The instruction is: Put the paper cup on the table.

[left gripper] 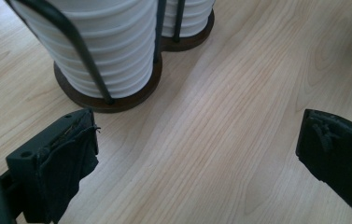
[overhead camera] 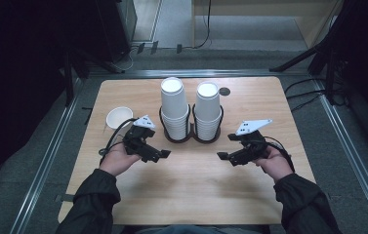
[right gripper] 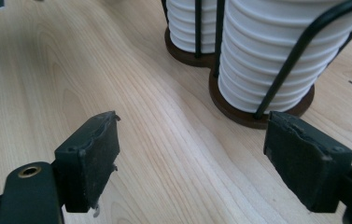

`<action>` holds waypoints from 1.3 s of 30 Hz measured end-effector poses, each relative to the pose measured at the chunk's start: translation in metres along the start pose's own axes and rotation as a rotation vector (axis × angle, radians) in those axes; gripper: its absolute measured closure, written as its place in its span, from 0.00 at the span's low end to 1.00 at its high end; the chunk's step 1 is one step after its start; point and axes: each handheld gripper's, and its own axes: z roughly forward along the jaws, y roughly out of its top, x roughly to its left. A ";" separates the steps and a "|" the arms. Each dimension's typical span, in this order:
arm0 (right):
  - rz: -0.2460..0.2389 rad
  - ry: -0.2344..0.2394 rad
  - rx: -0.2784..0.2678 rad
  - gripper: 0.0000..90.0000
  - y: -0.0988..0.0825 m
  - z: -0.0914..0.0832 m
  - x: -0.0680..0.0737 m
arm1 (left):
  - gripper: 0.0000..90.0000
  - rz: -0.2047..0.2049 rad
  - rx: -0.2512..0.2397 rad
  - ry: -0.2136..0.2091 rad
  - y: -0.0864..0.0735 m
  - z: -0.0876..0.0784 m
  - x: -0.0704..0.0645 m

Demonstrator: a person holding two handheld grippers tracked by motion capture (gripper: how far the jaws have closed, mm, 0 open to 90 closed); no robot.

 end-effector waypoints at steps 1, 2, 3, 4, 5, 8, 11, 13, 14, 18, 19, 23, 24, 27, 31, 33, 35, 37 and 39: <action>-0.001 0.000 0.000 0.20 0.000 0.000 0.001 | 0.00 0.003 -0.002 -0.003 0.000 0.001 -0.002; -0.004 0.000 0.001 0.20 0.000 0.000 0.001 | 0.00 0.008 0.005 -0.011 0.001 0.004 -0.004; -0.006 -0.001 0.005 0.20 0.000 0.001 0.001 | 0.00 0.021 0.007 -0.012 0.001 0.006 -0.006; -0.005 0.000 0.009 0.20 0.000 0.001 0.002 | 0.00 0.024 0.010 -0.016 0.001 0.007 -0.007; -0.007 -0.002 0.012 0.20 0.000 0.002 0.002 | 0.00 0.025 0.009 -0.020 0.002 0.008 -0.009; -0.010 -0.002 0.015 0.20 0.000 0.003 0.002 | 0.00 0.040 0.029 -0.048 0.003 0.015 -0.013; -0.011 -0.013 0.020 0.20 -0.001 0.004 0.003 | 0.00 0.067 0.032 -0.056 0.007 0.021 -0.020; -0.015 -0.021 0.030 0.20 -0.002 0.004 0.003 | 0.00 0.084 0.034 -0.061 0.010 0.025 -0.025; -0.016 -0.024 0.033 0.20 -0.002 0.004 0.004 | 0.00 0.092 0.033 -0.064 0.011 0.027 -0.028; -0.013 -0.026 0.028 0.20 -0.002 0.003 0.005 | 0.00 0.128 0.028 -0.061 0.016 0.034 -0.038; -0.010 -0.025 0.025 0.20 -0.002 0.003 0.006 | 0.00 0.137 0.026 -0.059 0.017 0.034 -0.039; -0.004 -0.030 0.027 0.20 -0.003 0.002 0.007 | 0.00 0.161 0.022 -0.075 0.021 0.039 -0.045; -0.005 -0.030 0.025 0.20 -0.003 0.002 0.007 | 0.00 0.166 0.016 -0.073 0.022 0.040 -0.045; -0.002 -0.029 0.023 0.20 -0.004 0.002 0.008 | 0.00 0.162 -0.005 -0.067 0.025 0.042 -0.046; 0.002 -0.026 0.029 0.20 -0.005 0.003 0.010 | 0.00 0.177 -0.009 -0.073 0.029 0.046 -0.052; 0.007 -0.025 0.028 0.20 -0.005 0.002 0.010 | 0.00 0.191 -0.006 -0.075 0.030 0.048 -0.055; 0.006 -0.024 0.027 0.20 -0.005 0.002 0.011 | 0.00 0.191 -0.003 -0.082 0.032 0.050 -0.057; 0.004 -0.024 0.029 0.20 -0.006 0.002 0.011 | 0.00 0.190 0.000 -0.088 0.033 0.053 -0.058; 0.002 -0.026 0.030 0.20 -0.006 0.002 0.011 | 0.00 0.191 0.000 -0.083 0.034 0.055 -0.058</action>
